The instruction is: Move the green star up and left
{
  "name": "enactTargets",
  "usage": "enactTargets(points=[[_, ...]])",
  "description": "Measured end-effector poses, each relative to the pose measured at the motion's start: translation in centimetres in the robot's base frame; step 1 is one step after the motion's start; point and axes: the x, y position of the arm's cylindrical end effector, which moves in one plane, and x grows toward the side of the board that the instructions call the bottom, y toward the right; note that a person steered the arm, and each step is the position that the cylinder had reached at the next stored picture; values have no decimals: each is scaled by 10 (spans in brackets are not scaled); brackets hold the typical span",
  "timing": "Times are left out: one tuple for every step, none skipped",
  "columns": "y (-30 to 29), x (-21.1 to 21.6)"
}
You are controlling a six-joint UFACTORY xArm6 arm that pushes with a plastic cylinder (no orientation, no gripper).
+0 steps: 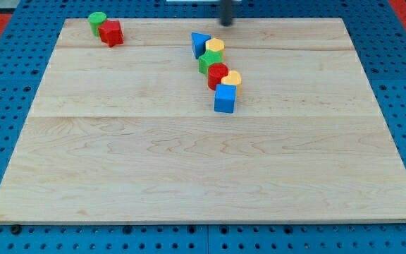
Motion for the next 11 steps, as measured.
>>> enactTargets(points=[[37,81],[-9,104],[-86,104],[-123,104],[-125,125],[-143,154],[-178,154],[-215,127],[-246,103],[-260,103],[-273,124]])
